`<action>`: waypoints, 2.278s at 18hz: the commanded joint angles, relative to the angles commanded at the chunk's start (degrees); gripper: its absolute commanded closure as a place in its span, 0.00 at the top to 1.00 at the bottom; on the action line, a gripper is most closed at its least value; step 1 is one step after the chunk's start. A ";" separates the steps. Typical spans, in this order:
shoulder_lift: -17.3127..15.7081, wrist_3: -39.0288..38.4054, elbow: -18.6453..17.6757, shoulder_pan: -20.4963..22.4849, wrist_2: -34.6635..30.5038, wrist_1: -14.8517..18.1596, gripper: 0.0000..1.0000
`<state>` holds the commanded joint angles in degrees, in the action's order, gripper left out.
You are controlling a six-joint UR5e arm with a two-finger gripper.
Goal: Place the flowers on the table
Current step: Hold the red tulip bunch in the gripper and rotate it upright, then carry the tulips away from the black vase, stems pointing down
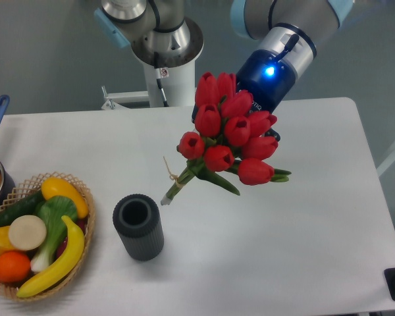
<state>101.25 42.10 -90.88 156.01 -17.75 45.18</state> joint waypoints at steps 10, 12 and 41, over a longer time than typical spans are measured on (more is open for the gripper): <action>-0.18 -0.53 0.18 0.00 0.00 0.09 0.44; -0.35 -0.53 0.18 0.09 -0.09 0.09 0.44; -6.77 -0.09 -9.22 -0.17 -58.44 1.41 0.44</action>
<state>94.48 42.01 -100.10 155.83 -76.19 46.58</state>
